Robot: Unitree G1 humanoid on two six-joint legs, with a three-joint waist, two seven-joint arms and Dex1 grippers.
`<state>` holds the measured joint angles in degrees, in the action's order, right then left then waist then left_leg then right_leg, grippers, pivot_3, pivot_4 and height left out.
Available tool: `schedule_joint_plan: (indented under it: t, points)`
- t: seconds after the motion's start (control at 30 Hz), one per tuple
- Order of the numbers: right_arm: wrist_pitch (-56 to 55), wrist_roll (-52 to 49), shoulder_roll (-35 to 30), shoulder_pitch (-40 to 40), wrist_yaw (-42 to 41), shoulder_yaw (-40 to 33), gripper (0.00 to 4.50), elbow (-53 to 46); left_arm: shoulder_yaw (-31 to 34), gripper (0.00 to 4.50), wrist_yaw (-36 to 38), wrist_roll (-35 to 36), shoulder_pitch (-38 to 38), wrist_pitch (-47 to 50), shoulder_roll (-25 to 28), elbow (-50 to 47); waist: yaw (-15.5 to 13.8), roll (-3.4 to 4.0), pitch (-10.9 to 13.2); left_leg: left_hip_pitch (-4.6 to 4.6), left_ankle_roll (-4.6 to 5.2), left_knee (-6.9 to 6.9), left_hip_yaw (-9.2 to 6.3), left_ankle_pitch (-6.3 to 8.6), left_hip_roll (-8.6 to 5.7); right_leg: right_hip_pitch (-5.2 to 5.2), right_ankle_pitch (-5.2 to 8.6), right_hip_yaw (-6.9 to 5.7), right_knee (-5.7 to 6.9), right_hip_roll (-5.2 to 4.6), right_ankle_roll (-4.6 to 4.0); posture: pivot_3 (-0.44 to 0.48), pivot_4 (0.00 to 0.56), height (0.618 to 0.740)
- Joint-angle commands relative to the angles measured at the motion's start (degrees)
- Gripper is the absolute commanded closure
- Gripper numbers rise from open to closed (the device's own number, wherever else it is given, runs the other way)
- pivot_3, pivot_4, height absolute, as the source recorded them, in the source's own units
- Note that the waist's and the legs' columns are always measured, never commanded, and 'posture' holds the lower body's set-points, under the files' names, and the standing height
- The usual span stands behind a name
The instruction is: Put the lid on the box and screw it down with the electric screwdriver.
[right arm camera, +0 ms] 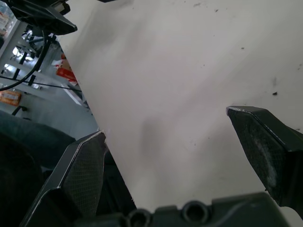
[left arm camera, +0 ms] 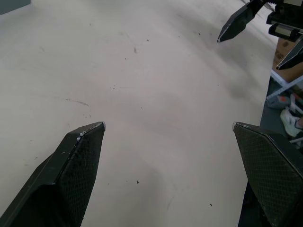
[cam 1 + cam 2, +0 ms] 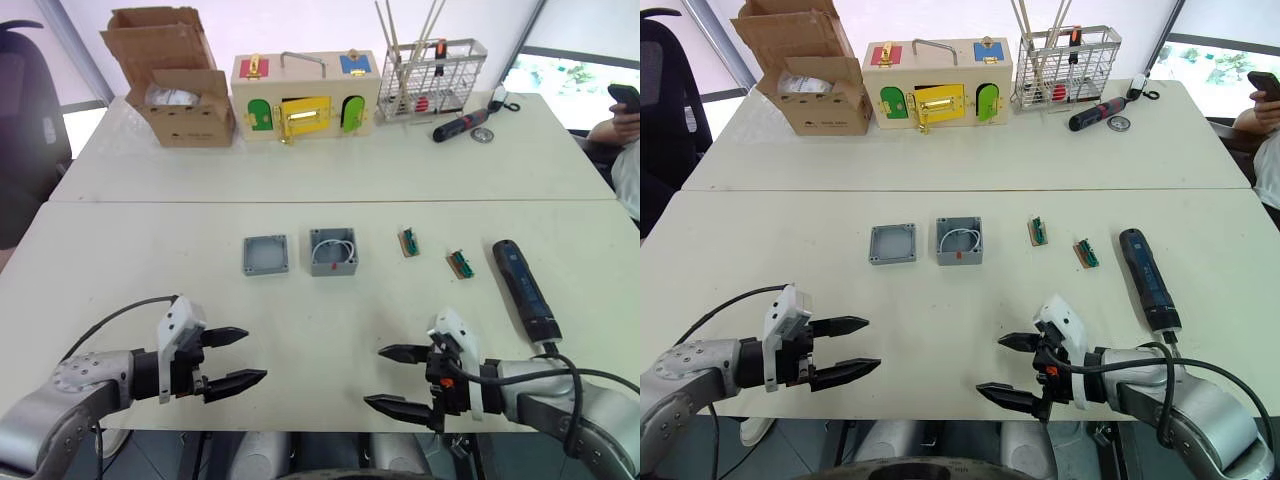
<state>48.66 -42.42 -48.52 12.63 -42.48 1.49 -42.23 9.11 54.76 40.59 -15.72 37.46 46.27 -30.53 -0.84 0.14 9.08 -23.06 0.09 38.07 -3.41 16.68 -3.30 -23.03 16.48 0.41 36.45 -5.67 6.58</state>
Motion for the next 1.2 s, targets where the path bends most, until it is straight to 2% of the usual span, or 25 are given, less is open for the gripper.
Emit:
schedule_joint_plan:
  t: [0.03, 0.47, 0.77, 0.87, 1.0, 1.1, 1.2]
  points:
    - [0.17, -0.27, -1.05, 0.48, -0.53, -0.44, 0.00, -2.01, -0.35, 0.07, 0.82, 0.57, 0.74, 0.63, 0.91, -0.69, 0.02, -0.05, -0.03, 0.00, 0.00, 0.00, 0.00, 0.00, 0.00, 0.01, 0.00, 0.00, -0.01, 0.00, 0.00, 0.000, 0.150, 0.740]
    - [-1.51, -1.68, 1.62, -2.81, -0.13, -3.03, 0.00, 0.39, -0.47, 0.07, -0.23, -0.01, 1.41, 1.00, 0.49, -1.28, 0.01, -0.06, -0.04, 0.01, 0.00, 0.00, 0.00, 0.00, 0.00, 0.01, 0.00, -0.01, -0.01, 0.01, 0.01, 0.000, 0.150, 0.740]
    - [0.83, -4.44, 0.03, -6.00, -1.01, -6.09, 0.00, 1.57, 0.11, 0.07, -2.59, -1.18, 4.34, 2.64, 1.63, -0.59, -0.04, -0.06, -0.04, 0.02, 0.00, 0.02, 0.00, 0.00, 0.00, 0.03, -0.01, -0.01, 0.00, 0.02, 0.00, 0.000, 0.150, 0.740]
    - [3.11, -8.83, 0.44, -7.48, 0.85, -9.66, 0.00, 0.57, -0.84, 0.07, -2.42, -3.14, 8.88, 6.04, 6.42, 0.83, -0.06, -0.08, -0.04, 0.01, 0.00, 0.02, -0.02, 0.00, 0.00, 0.04, -0.01, -0.02, 0.00, 0.03, 0.01, 0.000, 0.150, 0.740]
    - [5.93, -15.92, -0.19, -9.75, 3.41, -13.56, 0.00, -1.63, -1.93, 0.07, 3.11, -2.50, 17.32, 5.90, 11.44, 3.40, 0.07, -0.08, -0.04, 0.02, 0.00, 0.02, -0.02, 0.00, 0.00, 0.03, -0.01, -0.03, 0.02, 0.04, 0.01, 0.000, 0.150, 0.740]
    - [8.19, -20.93, -2.33, -12.43, 5.30, -15.99, 0.00, -2.53, -4.33, 0.07, 6.66, -1.84, 28.77, 6.56, 12.39, 6.84, -0.13, -0.08, -0.04, -0.01, 0.00, 0.02, -0.02, 0.00, 0.00, 0.02, -0.01, -0.04, 0.01, 0.04, 0.01, 0.000, 0.150, 0.740]
    - [9.90, -23.83, -4.97, -17.06, 7.75, -16.78, 0.00, -2.12, -11.29, 0.07, 10.63, -5.55, 42.42, 4.86, 10.67, 11.98, -0.13, -0.11, -0.03, -0.03, 0.00, 0.13, -0.04, 0.00, -0.02, 0.06, -0.02, -0.13, 0.03, 0.10, 0.02, 0.000, 0.150, 0.740]
